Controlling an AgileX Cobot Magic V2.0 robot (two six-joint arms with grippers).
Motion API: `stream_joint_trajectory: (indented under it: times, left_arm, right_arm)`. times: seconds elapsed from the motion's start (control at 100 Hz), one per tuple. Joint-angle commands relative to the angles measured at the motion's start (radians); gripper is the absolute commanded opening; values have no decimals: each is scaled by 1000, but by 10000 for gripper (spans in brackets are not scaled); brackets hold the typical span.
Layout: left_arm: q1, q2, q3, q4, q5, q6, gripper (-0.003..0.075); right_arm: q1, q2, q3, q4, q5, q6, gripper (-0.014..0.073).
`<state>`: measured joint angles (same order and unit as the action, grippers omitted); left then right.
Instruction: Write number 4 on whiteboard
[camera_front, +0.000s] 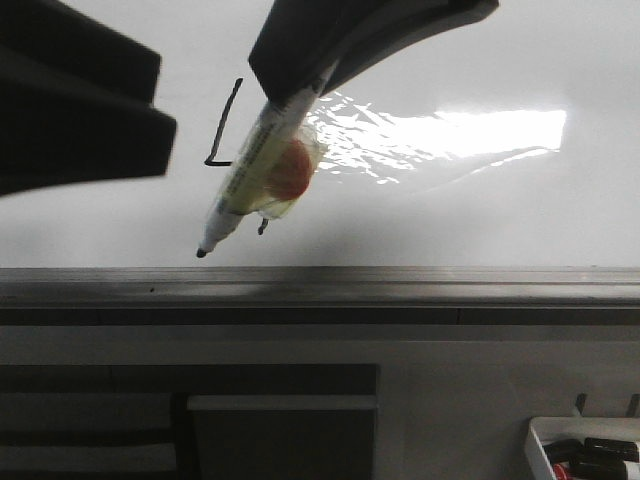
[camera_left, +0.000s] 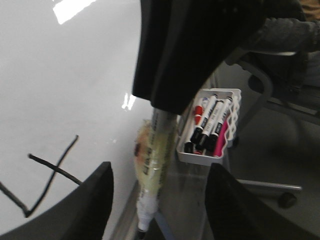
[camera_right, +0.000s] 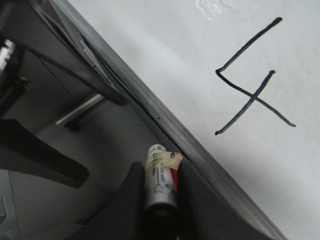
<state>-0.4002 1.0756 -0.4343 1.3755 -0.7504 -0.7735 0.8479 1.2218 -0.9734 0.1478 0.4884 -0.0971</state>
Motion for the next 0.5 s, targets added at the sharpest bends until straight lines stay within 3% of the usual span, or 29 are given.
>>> stream_joint_trajectory:
  times: [0.0,0.3,0.37,0.49]
  left_arm:
    - [-26,40,-26,-30,-39,-11,379]
    - [-27,121,-26,-125,-36,-10,352]
    - [-27,123,-26,-168,-36,-10,276]
    - [-27,123,-26,-210,-36,-10,82]
  right_arm:
    - [12,-29,-48,-12,-46,-14,-61]
    - [40,-29,-52,-12,-37,-14,-61]
    - [40,-29,-52,-2,-37,-14,-61]
    - [42,-29,-52,2,-35,-14,-61]
